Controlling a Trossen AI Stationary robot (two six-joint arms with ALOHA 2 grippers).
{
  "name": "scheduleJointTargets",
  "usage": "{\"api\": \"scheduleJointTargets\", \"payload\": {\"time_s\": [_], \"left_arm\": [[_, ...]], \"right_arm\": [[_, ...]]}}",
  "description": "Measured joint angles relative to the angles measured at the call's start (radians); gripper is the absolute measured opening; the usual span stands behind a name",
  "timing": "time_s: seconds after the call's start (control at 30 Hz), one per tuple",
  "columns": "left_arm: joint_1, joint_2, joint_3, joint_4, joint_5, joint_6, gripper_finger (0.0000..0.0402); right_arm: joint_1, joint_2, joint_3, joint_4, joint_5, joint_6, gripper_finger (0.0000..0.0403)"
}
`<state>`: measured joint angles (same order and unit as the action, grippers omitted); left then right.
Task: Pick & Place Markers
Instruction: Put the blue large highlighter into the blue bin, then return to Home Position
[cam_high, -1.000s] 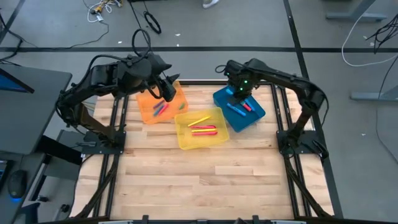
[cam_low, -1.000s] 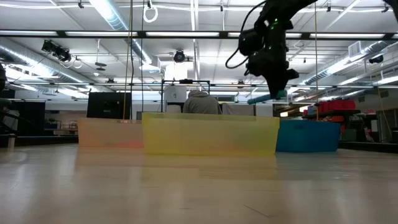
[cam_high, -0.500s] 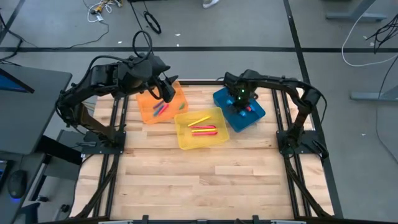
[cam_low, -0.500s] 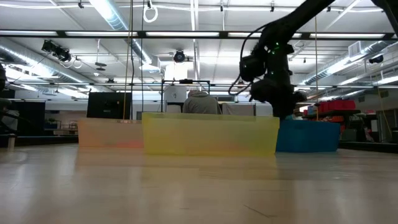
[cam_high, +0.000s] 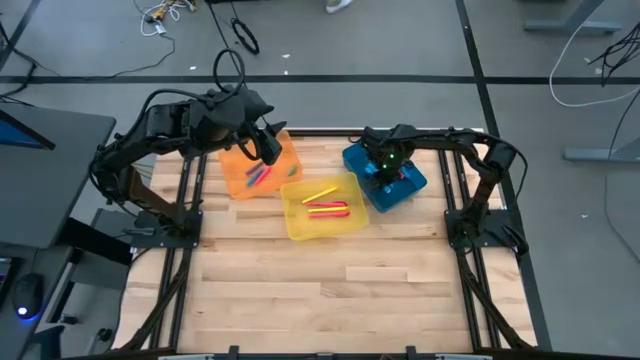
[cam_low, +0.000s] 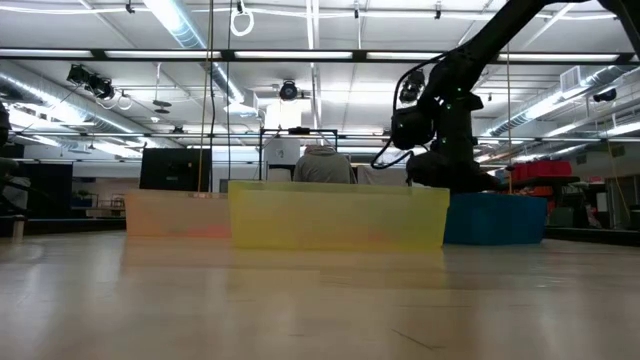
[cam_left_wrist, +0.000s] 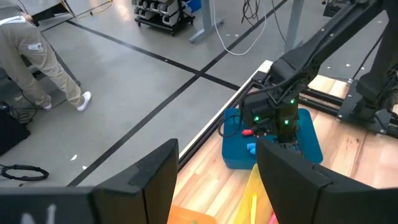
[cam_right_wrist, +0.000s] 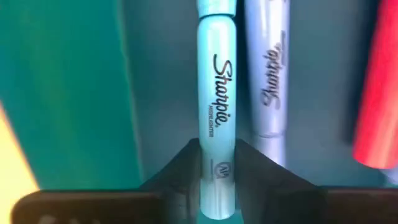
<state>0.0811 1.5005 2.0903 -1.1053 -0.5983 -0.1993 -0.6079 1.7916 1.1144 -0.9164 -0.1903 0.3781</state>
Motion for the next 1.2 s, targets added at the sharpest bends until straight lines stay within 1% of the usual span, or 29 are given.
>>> {"api": "scheduleJointTargets", "payload": {"time_s": [0.1, 0.3, 0.43, 0.53, 0.67, 0.73, 0.8, 0.87, 0.93, 1.03, 1.07, 1.1, 1.2], "left_arm": [[0.0, 0.0, 0.0, 0.0, 0.0, -0.005, 0.022], [0.0, 0.0, 0.0, 0.0, 0.0, -0.007, 0.022], [0.0, 0.0, 0.0, 0.0, 0.0, -0.007, 0.022], [0.0, 0.0, 0.0, 0.0, 0.0, -0.007, 0.022], [0.0, 0.0, 0.0, 0.0, 0.0, -0.007, 0.022], [0.0, 0.0, 0.0, 0.001, 0.0, -0.007, 0.022], [0.0, 0.0, 0.0, 0.001, 0.0, -0.007, 0.022], [0.0, 0.0, 0.0, 0.001, 0.0, -0.006, 0.022], [0.0, 0.0, 0.0, 0.001, 0.0, 0.0, 0.022], [0.001, 0.0, 0.0, 0.001, -0.002, 0.001, 0.022], [0.001, 0.0, 0.0, 0.001, -0.005, 0.001, 0.022], [0.001, 0.0, 0.0, 0.001, -0.01, 0.002, 0.022], [0.001, 0.0, 0.0, 0.001, -0.023, 0.002, 0.022]], "right_arm": [[0.0, 0.0, -0.001, -0.002, 0.028, 0.003, 0.0114], [0.002, -0.009, -0.001, -0.017, 0.033, 0.003, 0.0215], [0.003, -0.022, -0.001, -0.045, 0.031, -0.001, 0.0272], [0.003, -0.056, 0.0, -0.072, 0.016, -0.001, 0.0297], [0.003, -0.123, 0.033, -0.159, 0.017, -0.015, 0.0303], [0.003, -0.161, 0.059, -0.202, 0.017, -0.019, 0.0295], [0.003, -0.201, 0.091, -0.256, 0.016, -0.026, 0.0277], [0.004, -0.237, 0.129, -0.316, -0.004, -0.038, 0.0242], [0.008, -0.268, 0.162, -0.379, -0.027, -0.05, 0.0185], [0.02, -0.32, 0.184, -0.405, -0.038, -0.072, 0.0063], [0.027, -0.335, 0.184, -0.403, -0.038, -0.076, 0.0033], [0.035, -0.353, 0.182, -0.393, -0.039, -0.072, 0.0018], [0.075, -0.4, 0.18, -0.358, -0.051, -0.056, 0.0018]]}}
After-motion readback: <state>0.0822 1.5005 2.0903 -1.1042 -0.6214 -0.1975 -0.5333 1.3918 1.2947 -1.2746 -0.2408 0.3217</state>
